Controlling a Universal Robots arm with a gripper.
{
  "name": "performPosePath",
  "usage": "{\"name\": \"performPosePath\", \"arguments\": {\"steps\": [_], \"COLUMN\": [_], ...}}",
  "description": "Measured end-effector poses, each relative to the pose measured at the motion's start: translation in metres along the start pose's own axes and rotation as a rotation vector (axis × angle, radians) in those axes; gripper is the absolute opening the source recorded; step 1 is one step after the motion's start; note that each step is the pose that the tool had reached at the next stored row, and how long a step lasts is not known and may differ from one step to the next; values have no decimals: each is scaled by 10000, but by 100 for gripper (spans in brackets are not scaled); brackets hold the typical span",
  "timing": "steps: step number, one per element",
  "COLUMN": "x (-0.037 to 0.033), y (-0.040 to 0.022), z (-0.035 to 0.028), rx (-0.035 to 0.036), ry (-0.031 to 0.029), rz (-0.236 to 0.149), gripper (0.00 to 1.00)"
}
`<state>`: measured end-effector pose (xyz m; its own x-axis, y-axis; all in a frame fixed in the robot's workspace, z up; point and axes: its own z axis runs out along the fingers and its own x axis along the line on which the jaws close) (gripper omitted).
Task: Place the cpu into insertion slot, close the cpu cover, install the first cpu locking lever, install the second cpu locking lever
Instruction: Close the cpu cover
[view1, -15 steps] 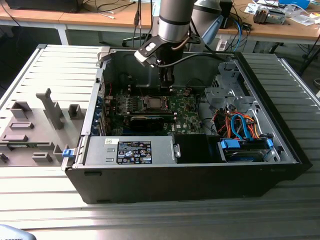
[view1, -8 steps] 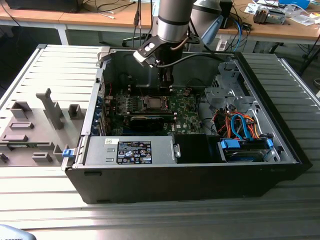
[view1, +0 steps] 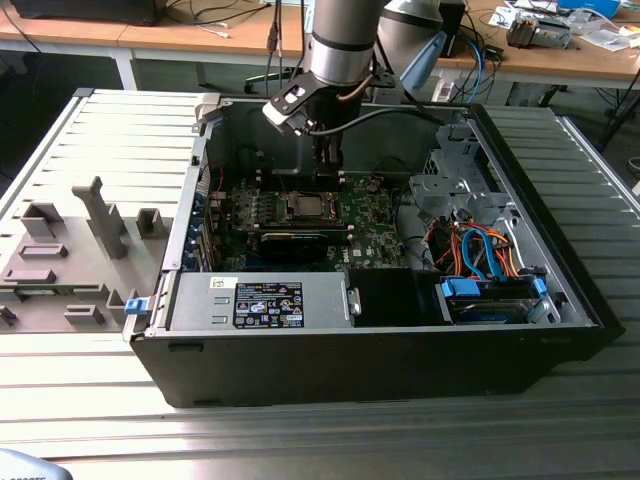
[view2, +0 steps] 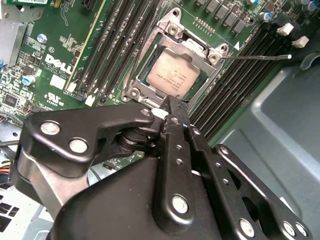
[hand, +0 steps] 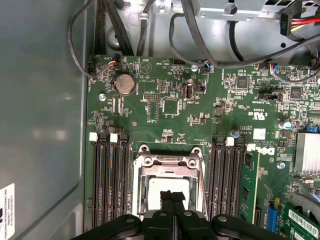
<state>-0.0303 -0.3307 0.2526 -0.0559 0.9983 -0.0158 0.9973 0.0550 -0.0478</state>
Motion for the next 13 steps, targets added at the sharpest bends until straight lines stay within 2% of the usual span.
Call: {"name": "performPosePath", "arguments": {"steps": [13], "x": [5], "y": [-80], "z": [24], "rx": [0], "ry": [0], "rz": [1], "gripper": [11]}}
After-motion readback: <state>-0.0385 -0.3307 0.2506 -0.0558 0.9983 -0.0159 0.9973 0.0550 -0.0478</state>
